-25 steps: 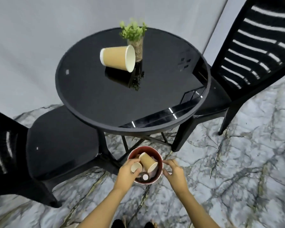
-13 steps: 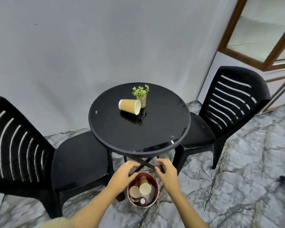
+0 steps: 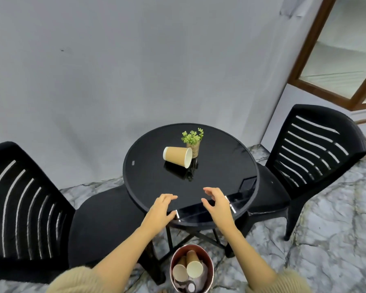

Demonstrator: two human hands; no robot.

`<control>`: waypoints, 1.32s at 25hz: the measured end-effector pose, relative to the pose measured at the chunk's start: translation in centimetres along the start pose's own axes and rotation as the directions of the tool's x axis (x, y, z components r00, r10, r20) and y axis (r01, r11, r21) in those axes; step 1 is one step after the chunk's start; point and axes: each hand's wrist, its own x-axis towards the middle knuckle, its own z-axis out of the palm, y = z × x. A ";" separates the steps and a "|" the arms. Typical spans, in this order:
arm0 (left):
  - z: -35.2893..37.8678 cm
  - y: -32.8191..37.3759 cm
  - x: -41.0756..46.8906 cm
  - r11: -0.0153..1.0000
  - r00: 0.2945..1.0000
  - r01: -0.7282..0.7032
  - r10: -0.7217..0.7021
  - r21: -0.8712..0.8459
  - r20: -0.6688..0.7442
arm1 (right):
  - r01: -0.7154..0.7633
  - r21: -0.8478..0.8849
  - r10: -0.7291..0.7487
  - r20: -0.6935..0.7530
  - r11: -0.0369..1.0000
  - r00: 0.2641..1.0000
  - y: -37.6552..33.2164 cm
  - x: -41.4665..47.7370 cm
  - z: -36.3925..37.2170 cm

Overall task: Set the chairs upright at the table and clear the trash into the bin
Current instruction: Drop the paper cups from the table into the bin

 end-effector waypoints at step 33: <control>-2.5 -11.9 10.8 0.974 0.946 -0.224 0.220 -0.007 0.237 | -0.255 0.080 0.263 -0.111 0.964 0.958 -0.7 15.5 9.8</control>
